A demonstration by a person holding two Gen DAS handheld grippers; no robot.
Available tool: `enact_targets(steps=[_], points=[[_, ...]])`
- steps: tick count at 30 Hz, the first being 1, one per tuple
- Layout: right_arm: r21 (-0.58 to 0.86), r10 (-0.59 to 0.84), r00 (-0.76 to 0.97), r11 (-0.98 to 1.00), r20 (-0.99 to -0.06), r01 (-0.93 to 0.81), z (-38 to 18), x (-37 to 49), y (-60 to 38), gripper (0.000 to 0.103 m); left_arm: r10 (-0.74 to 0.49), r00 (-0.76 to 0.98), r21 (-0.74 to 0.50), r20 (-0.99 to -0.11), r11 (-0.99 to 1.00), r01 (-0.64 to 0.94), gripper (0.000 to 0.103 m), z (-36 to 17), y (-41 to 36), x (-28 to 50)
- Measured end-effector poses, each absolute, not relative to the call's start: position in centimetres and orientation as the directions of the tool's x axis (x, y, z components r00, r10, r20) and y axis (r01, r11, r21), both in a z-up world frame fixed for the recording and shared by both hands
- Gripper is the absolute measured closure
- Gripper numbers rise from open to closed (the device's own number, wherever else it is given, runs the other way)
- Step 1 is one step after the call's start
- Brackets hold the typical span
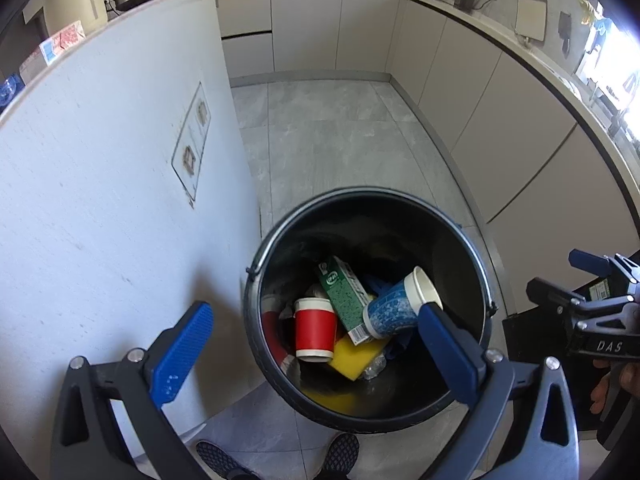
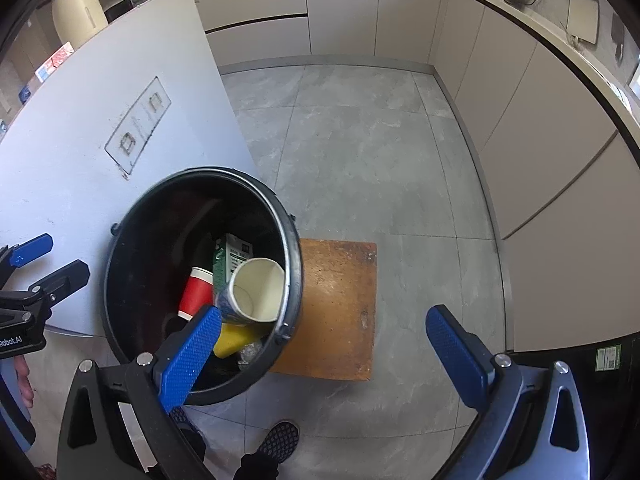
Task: Collect trash
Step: 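Move both tools back from the bin toward the island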
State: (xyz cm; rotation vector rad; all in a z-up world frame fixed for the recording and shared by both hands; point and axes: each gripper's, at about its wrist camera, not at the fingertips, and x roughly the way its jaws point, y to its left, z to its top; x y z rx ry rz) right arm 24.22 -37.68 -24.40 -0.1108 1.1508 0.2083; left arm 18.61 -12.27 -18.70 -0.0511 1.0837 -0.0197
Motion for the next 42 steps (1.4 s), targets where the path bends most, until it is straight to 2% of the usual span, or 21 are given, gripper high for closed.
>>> enact_targets(steps=[15,24,32,42], points=[[0.001,0.101,0.438,0.975,-0.893,-0.223,-21.4,23.5,-36.0,0.000,-0.073,0.496,-0.066,-0.865,0.997,0.032,0.000,-16.6,-12.4,18.6],[0.001,0.101,0.496,0.980,-0.862,-0.200,-17.3,22.2,-35.8,0.000,-0.095,0.550,-0.071,-0.830,0.995,0.063,0.000,-12.2,-12.0,17.4],[0.015,0.111,0.579,0.985,-0.807,-0.169,-12.5,20.5,-34.0,0.000,-0.098,0.600,-0.070,-0.794,0.995,0.069,0.000,-8.4,-9.6,16.0],[0.014,0.098,0.640,0.991,-0.762,-0.135,-9.1,18.8,-29.2,0.000,-0.066,0.645,-0.052,-0.761,0.998,0.041,0.000,-5.7,-4.7,13.8]])
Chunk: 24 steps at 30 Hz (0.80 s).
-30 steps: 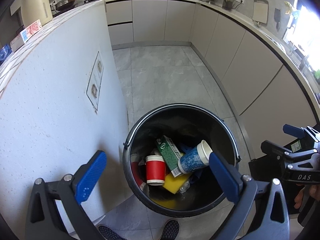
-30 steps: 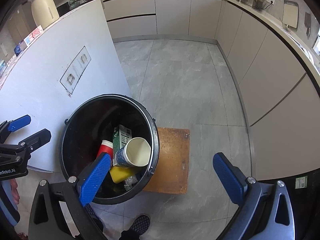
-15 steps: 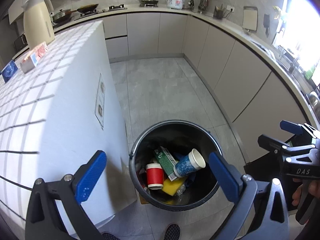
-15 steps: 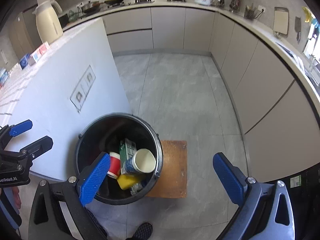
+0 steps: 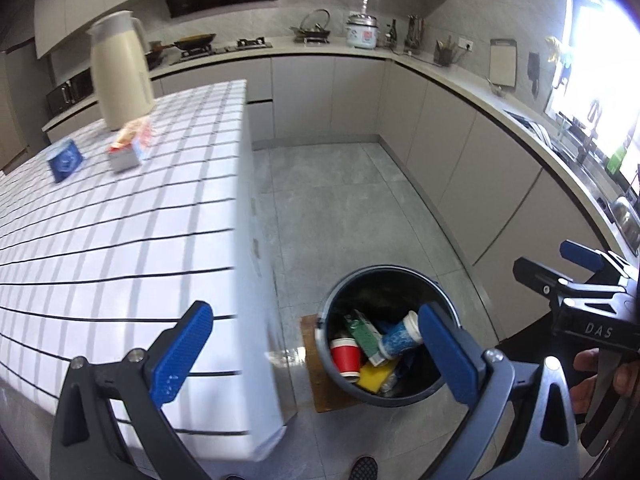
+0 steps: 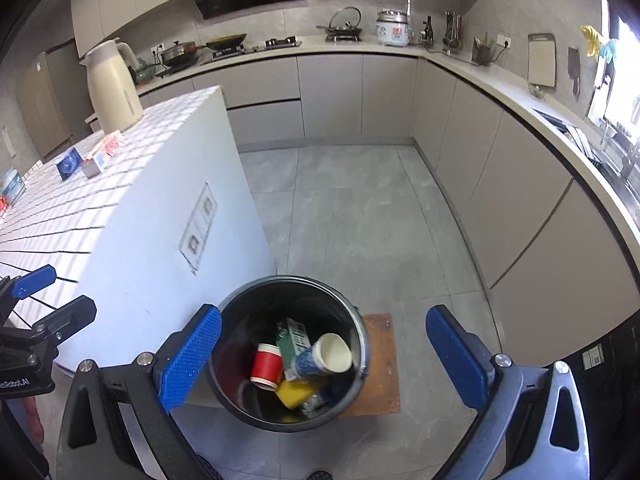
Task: Collect trash
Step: 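Move both tools back from the bin toward the island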
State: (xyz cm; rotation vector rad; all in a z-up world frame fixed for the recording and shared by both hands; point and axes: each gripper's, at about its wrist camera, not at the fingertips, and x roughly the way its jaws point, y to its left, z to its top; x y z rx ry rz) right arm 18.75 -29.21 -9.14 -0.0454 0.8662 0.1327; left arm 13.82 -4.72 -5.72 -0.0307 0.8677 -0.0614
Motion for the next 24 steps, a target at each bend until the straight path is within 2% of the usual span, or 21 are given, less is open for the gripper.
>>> enact_targets(steps=[12,24], points=[[0.023,0.181,0.659,0.970,-0.730,-0.241,-5.6,17.0,-17.8,0.000,-0.022,0.680,-0.076,-0.733,0.996,-0.050,0.000,-3.8,6.4,11.7],[0.023,0.237,0.689,0.952,-0.685,-0.305,-3.8,16.5,-4.4,0.000,0.024,0.710,-0.106,-0.704,0.985,-0.138,0.000,-3.1,21.0,9.0]])
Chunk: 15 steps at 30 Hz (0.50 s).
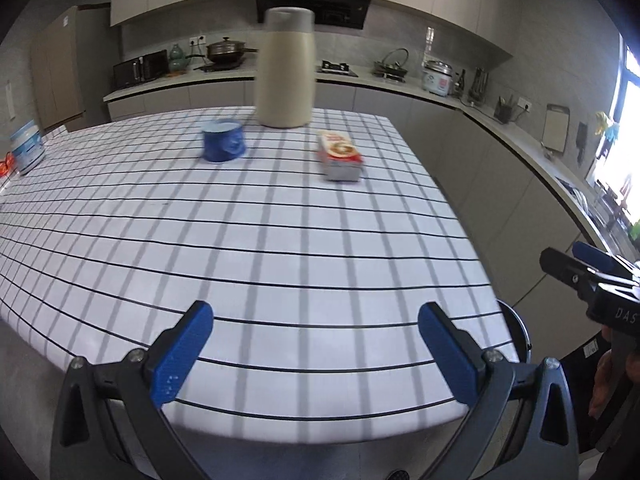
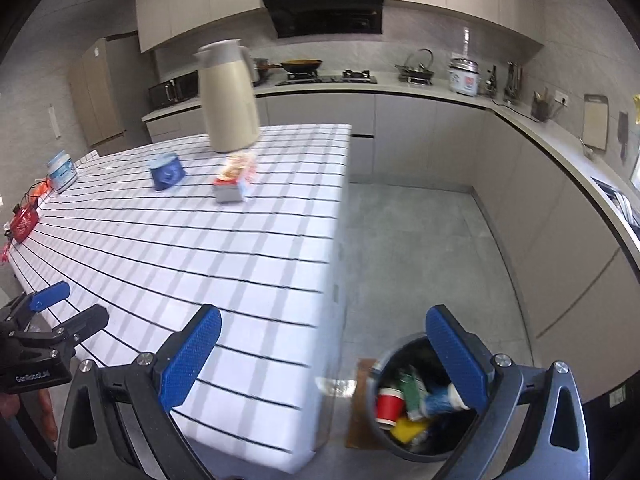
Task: Collect trash
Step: 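Move both tools back from the bin toward the island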
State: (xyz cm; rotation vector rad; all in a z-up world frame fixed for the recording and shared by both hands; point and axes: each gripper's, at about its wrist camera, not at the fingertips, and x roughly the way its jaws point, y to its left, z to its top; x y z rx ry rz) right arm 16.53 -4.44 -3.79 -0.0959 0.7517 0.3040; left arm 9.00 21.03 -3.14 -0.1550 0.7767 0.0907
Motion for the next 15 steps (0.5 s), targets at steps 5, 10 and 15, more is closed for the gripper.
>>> enact_targets(steps=[5,10,15], points=[[0.034,0.254,0.697,0.949,-0.670,-0.313,-3.8,16.4,1.9,0.000,0.065,0.710,-0.089,-0.701,0.980,-0.178,0.000,-3.1,27.2,8.1],[0.032,0.257,0.705,0.948,-0.661,-0.316,-3.7,16.4,6.4,0.000,0.067,0.711,-0.104,-0.700,0.975,-0.195,0.001,-3.5,31.0,8.3],[0.024,0.261,0.698,0.944,-0.667,-0.330,-3.7,17.8,9.4,0.000,0.060,0.714,-0.113,-0.697,0.975,-0.192,0.005,-3.8,32.6,9.9]])
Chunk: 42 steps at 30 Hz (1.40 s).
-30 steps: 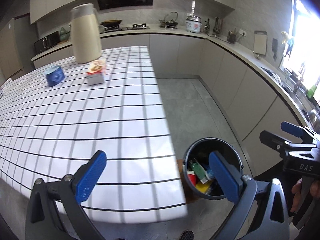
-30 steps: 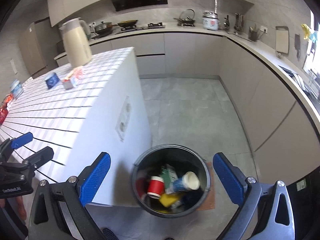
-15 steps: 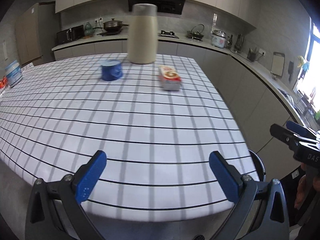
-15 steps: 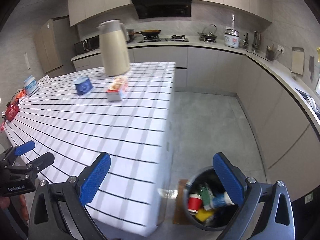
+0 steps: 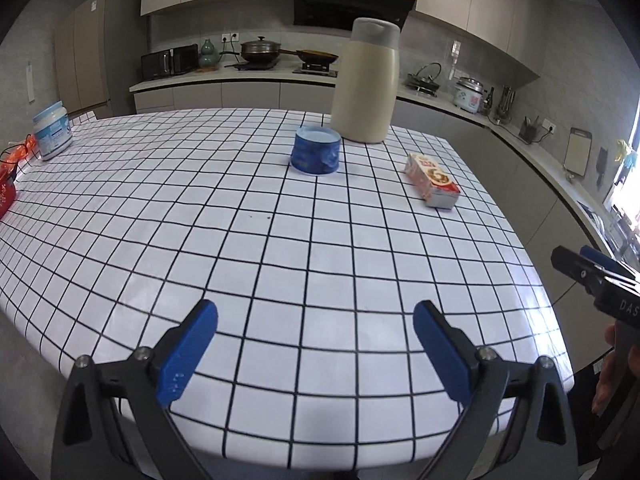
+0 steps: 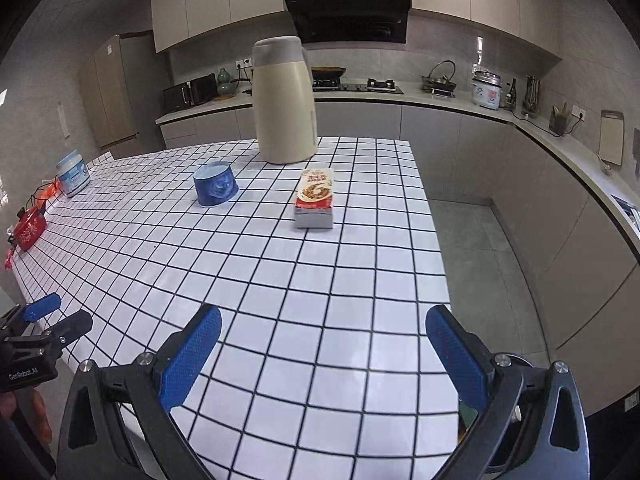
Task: Collect trash
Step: 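Move both tools back from the bin toward the island, then grasp the dark blue cup with the left tool while the right tool grasps the drink carton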
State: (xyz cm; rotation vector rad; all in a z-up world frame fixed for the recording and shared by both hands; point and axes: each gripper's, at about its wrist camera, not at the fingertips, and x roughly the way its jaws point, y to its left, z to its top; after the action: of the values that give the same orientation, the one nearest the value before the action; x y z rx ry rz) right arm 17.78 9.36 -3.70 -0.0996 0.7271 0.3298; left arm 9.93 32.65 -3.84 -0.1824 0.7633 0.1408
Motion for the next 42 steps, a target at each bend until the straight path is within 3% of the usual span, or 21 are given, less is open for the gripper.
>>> enact_targets(steps=[11,23,25,27,29,37,39,42], points=[[0.030,0.255,0.686,0.946,-0.681,-0.322,-5.1,25.6,13.2,0.013,0.052,0.714,-0.100,-0.699,0.980,-0.170,0.007,-4.3,35.0,17.7],[0.054,0.268,0.595,0.934,-0.758,-0.352,-9.1,38.2,16.6,0.027,0.046,0.645,-0.085,-0.762,0.982,-0.171,0.011,-7.7,35.0,29.7],[0.063,0.275,0.574,0.930,-0.771,-0.362,-9.9,40.2,17.2,0.031,0.050,0.637,-0.082,-0.770,0.981,-0.177,0.011,-8.2,35.2,31.0],[0.074,0.281,0.550,0.927,-0.786,-0.368,-10.7,41.9,17.7,0.044,0.050,0.625,-0.083,-0.779,0.980,-0.182,0.012,-8.7,35.4,32.5],[0.094,0.297,0.525,0.921,-0.798,-0.378,-11.4,43.4,18.1,0.050,0.053,0.621,-0.085,-0.782,0.978,-0.189,0.013,-8.9,35.6,33.8],[0.099,0.321,0.517,0.906,-0.794,-0.411,-11.4,47.4,19.3,0.051,0.057,0.640,-0.120,-0.766,0.966,-0.230,0.015,-8.8,36.9,36.7],[0.094,0.321,0.517,0.905,-0.794,-0.416,-11.4,47.8,19.5,0.051,0.044,0.638,-0.129,-0.769,0.966,-0.223,0.025,-9.2,37.0,37.2],[0.096,0.329,0.521,0.901,-0.787,-0.424,-11.3,47.8,19.5,0.051,0.053,0.644,-0.121,-0.763,0.967,-0.223,0.025,-8.9,36.9,36.9]])
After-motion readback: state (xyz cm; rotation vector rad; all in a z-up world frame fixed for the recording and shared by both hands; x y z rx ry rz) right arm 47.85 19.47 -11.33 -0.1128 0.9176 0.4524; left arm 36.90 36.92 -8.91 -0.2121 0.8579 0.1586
